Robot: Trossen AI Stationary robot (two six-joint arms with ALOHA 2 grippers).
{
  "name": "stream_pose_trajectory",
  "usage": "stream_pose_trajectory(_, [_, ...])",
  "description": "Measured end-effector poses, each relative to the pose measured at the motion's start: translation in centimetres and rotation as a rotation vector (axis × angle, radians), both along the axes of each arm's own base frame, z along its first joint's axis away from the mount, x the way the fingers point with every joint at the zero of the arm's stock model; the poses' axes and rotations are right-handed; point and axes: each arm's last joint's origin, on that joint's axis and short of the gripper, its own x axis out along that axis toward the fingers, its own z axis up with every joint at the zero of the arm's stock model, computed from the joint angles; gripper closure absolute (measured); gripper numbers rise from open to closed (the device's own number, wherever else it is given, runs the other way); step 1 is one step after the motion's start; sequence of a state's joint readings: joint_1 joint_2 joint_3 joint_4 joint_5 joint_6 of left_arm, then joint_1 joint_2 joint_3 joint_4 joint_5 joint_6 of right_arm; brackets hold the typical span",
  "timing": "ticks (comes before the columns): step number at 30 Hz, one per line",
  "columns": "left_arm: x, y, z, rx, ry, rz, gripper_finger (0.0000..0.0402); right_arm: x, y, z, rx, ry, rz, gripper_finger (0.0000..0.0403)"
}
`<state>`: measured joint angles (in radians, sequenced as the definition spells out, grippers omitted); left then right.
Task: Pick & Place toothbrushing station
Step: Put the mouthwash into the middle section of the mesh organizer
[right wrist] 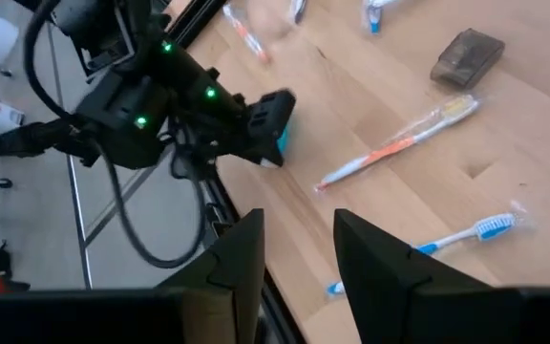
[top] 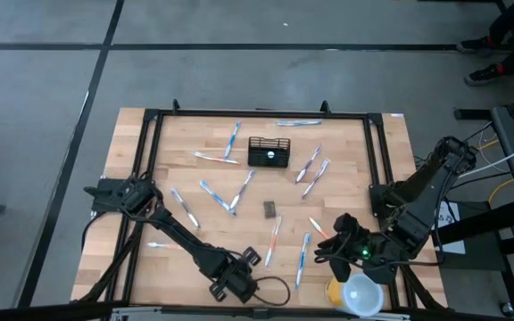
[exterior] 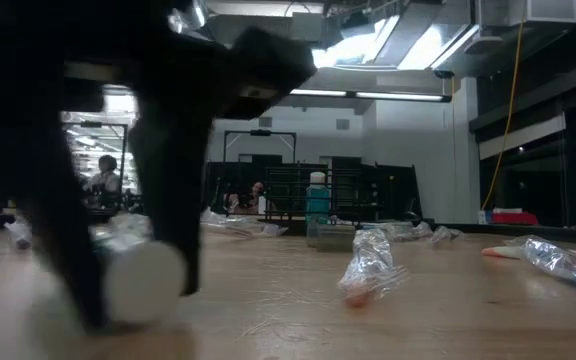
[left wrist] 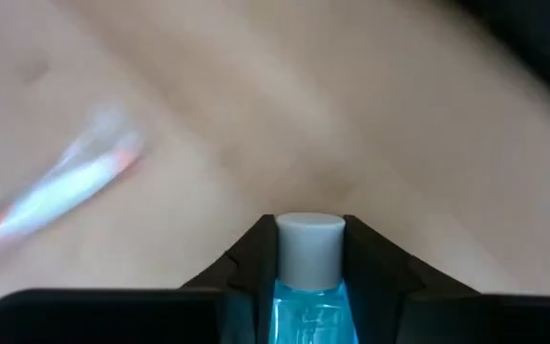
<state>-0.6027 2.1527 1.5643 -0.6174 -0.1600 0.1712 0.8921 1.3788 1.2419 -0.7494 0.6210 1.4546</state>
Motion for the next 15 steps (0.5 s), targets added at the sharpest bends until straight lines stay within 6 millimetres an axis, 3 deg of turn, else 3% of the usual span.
stream_pose_trajectory(3, [0.4,1.1,2.2,0.012,-0.090,0.091,0.0315,0.0,0.0,0.0,-0.004,-0.007,-0.009,0.0273])
stream_pose_trajectory(6, [0.9,3.3,6.3,-0.001,-0.234,0.243,0.0315,0.0,-0.1,0.1,-0.024,-0.033,-0.036,0.0273])
stream_pose_trajectory(10, [0.9,8.0,13.6,-0.079,-0.512,0.538,0.0315,-0.2,0.0,0.3,-0.064,-0.096,-0.079,0.0273])
stream_pose_trajectory(13, [-0.5,11.8,19.6,-0.132,-0.778,0.768,0.0315,-0.5,0.2,0.4,-0.096,-0.145,-0.107,0.0273])
stream_pose_trajectory(15, [-1.6,14.4,22.2,-0.160,-0.944,0.906,0.0315,-0.8,0.4,0.5,-0.115,-0.173,-0.121,0.0273])
